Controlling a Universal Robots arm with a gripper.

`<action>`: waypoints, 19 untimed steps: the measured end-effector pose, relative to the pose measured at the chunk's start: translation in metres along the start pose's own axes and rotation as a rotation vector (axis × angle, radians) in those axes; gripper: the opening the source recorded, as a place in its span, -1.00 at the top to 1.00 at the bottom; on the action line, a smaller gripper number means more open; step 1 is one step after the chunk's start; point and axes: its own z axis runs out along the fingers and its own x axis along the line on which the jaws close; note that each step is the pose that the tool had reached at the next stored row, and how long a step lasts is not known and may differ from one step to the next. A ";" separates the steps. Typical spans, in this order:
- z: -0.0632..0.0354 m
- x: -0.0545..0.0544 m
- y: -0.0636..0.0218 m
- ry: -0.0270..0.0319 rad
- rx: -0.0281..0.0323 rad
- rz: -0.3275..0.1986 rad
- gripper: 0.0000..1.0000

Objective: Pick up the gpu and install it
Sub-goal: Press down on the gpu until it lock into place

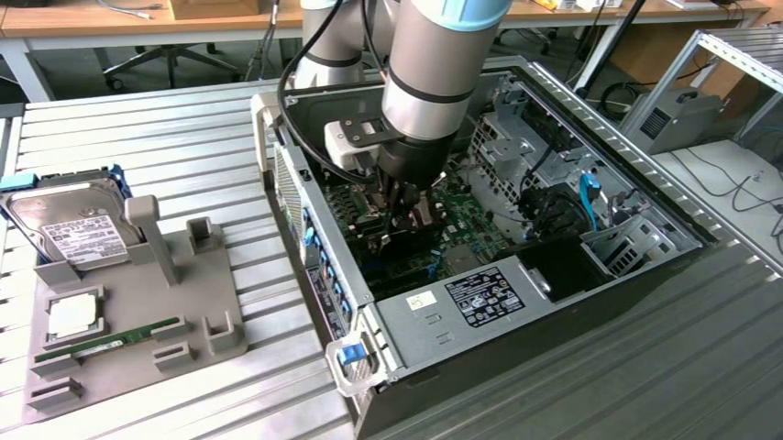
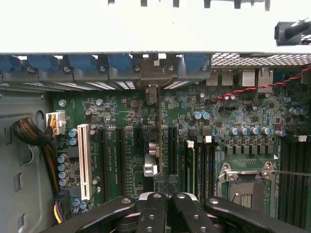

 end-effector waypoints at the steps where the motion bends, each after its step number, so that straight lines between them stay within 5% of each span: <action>1: -0.0001 0.000 0.0000 -0.0001 0.0000 0.000 0.79; 19: -0.0268 -0.002 -0.0008 0.0067 0.0001 0.000 0.79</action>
